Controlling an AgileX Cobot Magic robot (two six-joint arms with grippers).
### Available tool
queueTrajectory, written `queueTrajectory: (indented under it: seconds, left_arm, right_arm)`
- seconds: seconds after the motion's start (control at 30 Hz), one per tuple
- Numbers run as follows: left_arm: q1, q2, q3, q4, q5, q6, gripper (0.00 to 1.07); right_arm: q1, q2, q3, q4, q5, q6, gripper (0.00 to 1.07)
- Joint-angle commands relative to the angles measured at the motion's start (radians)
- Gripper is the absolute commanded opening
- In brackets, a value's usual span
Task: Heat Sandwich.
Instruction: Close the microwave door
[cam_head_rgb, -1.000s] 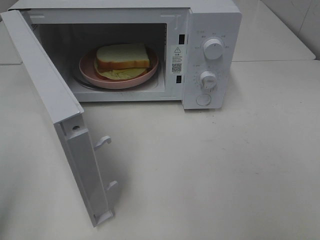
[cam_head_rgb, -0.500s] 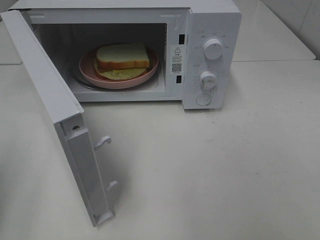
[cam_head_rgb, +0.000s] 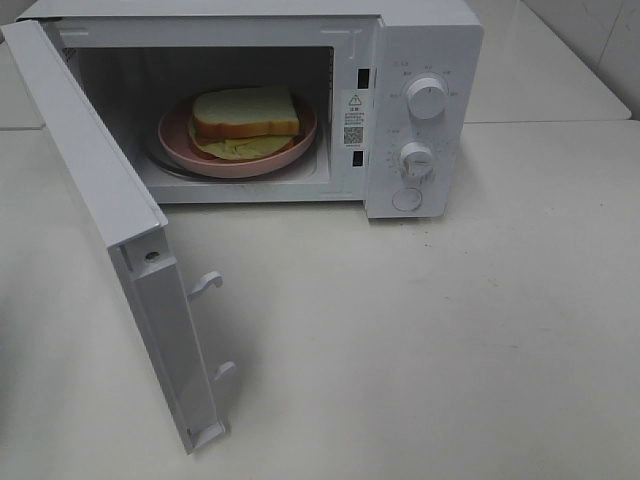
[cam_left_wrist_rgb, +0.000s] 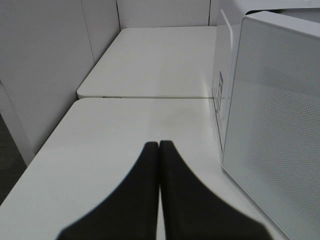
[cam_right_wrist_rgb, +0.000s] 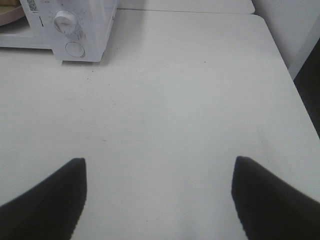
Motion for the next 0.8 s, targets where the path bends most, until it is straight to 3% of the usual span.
queueTrajectory:
  seconds: [0.03,0.07,0.2,0.33,0.5,0.6,0.8]
  left_arm:
    - [-0.005,0.061,-0.007,0.048,-0.06,-0.059,0.0]
    - [-0.005,0.108,-0.008,0.097,-0.106,-0.112,0.0]
    - [-0.005,0.17,-0.009,0.18,-0.178,-0.171,0.0]
    - [-0.005,0.274,-0.009,0.322,-0.348,-0.281,0.0]
    - [-0.006,0.357,-0.009,0.431,-0.447,-0.307,0.0]
    - [-0.023,0.386,-0.011,0.436,-0.484,-0.307,0.0]
    - [-0.151,0.449,-0.051,0.415,-0.487,-0.263,0.0]
  right_arm:
    - [-0.007,-0.028,0.001,0.002,-0.009,-0.007,0.76]
    - [-0.007,-0.028,0.001,0.002,-0.009,-0.007,0.76]
    - [-0.007,-0.028,0.001,0.002,-0.009,-0.007,0.76]
    - [-0.007,-0.028,0.001,0.002,-0.009,-0.007,0.76]
    - [-0.007,-0.028,0.001,0.002,-0.009,-0.007,0.76]
    - [-0.007,-0.028,0.001,0.002,-0.009,-0.007,0.76]
    - [-0.007,-0.028,0.001,0.002,-0.009,-0.007,0.76]
